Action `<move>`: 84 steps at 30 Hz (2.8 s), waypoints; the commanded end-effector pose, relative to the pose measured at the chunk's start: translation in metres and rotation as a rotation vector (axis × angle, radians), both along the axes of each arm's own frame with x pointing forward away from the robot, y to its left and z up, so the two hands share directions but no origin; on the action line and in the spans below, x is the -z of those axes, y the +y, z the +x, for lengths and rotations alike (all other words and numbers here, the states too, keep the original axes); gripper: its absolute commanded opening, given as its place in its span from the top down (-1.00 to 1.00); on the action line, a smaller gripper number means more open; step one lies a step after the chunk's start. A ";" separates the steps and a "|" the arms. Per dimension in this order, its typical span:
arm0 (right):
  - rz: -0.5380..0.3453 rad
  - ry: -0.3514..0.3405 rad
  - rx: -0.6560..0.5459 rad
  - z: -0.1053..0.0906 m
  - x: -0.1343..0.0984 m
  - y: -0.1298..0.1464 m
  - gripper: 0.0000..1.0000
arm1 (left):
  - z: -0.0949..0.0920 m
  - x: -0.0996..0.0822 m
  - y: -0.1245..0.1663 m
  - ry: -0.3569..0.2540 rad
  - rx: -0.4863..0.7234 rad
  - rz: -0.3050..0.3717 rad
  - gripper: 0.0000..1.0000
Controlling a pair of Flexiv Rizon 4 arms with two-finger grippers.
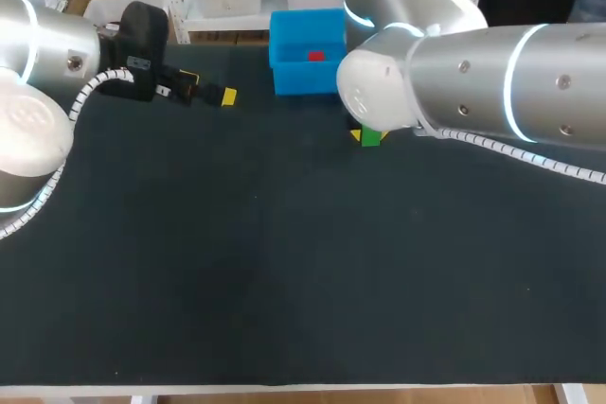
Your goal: Use the left arm to pick the red cube and place it into the blue plastic box first, then use the right arm to grasp the green cube and put it into the same blue plastic box after the first action is fully finished.
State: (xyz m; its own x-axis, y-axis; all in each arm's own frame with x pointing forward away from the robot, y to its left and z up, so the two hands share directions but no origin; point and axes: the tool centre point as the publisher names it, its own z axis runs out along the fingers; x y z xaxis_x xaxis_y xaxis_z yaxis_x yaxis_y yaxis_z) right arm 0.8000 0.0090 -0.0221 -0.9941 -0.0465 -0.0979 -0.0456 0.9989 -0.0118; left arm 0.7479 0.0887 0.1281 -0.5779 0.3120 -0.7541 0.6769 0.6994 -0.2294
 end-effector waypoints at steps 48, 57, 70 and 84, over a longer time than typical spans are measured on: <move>0.061 -0.158 -0.058 0.017 -0.138 0.004 1.00 | -0.001 0.002 0.002 -0.007 0.004 -0.010 -1.00; 0.061 -0.158 -0.058 0.017 -0.138 0.004 1.00 | -0.001 0.002 0.002 -0.007 0.004 -0.010 -1.00; 0.110 -0.279 -0.008 0.079 -0.131 -0.001 1.00 | -0.001 0.002 0.002 -0.007 0.004 -0.010 -1.00; 0.222 -0.337 -0.084 0.122 -0.129 0.008 1.00 | -0.001 0.002 0.002 -0.007 0.004 -0.010 -1.00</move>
State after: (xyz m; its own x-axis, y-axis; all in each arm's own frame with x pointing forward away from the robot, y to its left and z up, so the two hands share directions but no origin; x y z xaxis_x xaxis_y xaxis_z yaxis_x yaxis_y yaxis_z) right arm 0.9109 0.0160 0.1085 -0.8925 -0.0625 -0.4468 -0.1537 0.9732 0.1709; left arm 0.7479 0.0887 0.1281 -0.5780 0.3120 -0.7541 0.6768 0.6995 -0.2293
